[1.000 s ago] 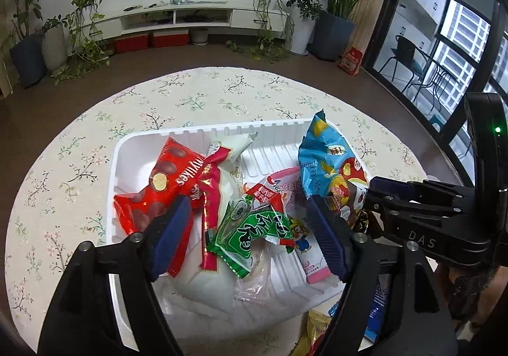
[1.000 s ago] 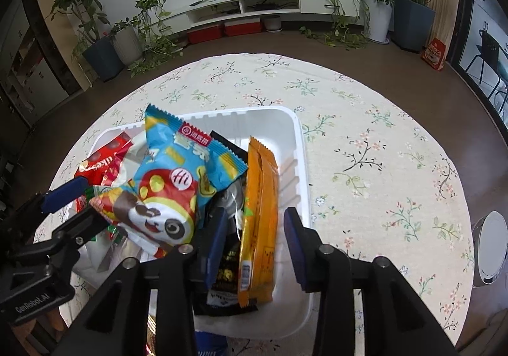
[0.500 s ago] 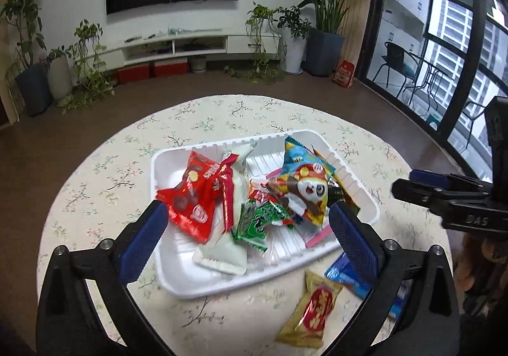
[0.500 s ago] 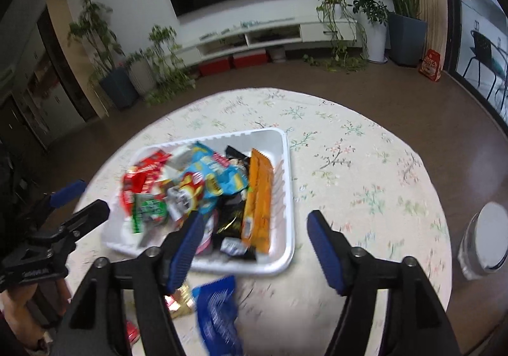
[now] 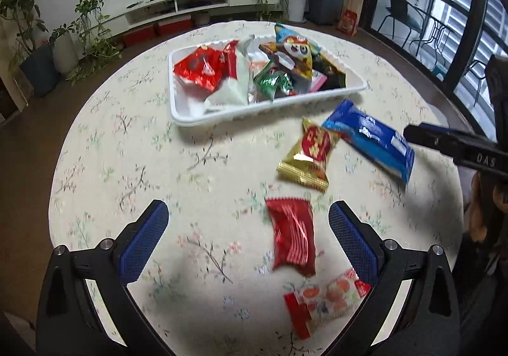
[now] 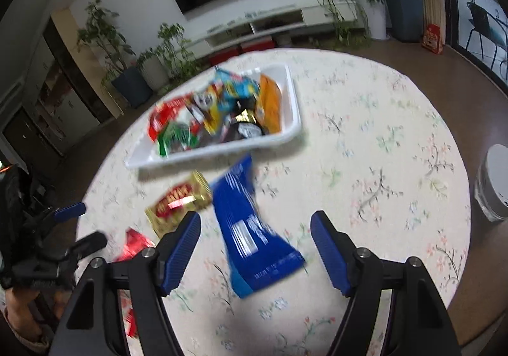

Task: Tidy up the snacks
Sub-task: 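Lower the left gripper onto the red packet and grasp it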

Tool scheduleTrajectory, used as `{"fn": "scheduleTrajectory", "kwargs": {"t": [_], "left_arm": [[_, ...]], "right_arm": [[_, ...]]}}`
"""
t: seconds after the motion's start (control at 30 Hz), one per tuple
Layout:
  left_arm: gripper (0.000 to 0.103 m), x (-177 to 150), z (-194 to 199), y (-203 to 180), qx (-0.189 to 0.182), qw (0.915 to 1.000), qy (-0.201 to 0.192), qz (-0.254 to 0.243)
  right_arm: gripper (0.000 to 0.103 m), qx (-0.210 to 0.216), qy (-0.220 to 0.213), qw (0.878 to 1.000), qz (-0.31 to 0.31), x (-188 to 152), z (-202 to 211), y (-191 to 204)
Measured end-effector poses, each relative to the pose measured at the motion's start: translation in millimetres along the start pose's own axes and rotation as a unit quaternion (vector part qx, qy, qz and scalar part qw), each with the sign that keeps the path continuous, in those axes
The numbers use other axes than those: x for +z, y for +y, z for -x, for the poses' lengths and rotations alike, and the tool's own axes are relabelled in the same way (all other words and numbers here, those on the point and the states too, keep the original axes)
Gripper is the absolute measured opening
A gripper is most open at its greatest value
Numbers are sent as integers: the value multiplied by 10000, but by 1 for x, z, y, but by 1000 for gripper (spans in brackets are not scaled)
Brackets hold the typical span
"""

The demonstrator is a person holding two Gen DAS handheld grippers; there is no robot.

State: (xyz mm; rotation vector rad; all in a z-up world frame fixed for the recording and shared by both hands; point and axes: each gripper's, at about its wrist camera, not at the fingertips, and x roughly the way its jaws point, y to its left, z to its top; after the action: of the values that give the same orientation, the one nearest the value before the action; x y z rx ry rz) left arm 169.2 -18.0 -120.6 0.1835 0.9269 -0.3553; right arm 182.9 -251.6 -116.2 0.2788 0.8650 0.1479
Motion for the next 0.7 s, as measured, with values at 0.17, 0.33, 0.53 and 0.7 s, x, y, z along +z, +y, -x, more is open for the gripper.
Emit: {"fn": "scheduleTrajectory", "kwargs": {"t": [0.17, 0.33, 0.53, 0.7], "left_arm": [[103, -9, -2, -5, 132, 9999, 78, -42], [102, -6, -11, -8, 188, 9993, 259, -176], [102, -4, -23, -14, 193, 9984, 417, -336], [84, -4, -37, -13, 156, 9975, 639, -259]], "right_arm": [[74, -27, -27, 9999, 135, -5, -1, 4], [74, -167, 50, 9994, 288, -7, -6, 7], [74, -263, 80, 9983, 507, -9, -8, 14], [74, -251, 127, 9986, 449, -9, -10, 12]]}}
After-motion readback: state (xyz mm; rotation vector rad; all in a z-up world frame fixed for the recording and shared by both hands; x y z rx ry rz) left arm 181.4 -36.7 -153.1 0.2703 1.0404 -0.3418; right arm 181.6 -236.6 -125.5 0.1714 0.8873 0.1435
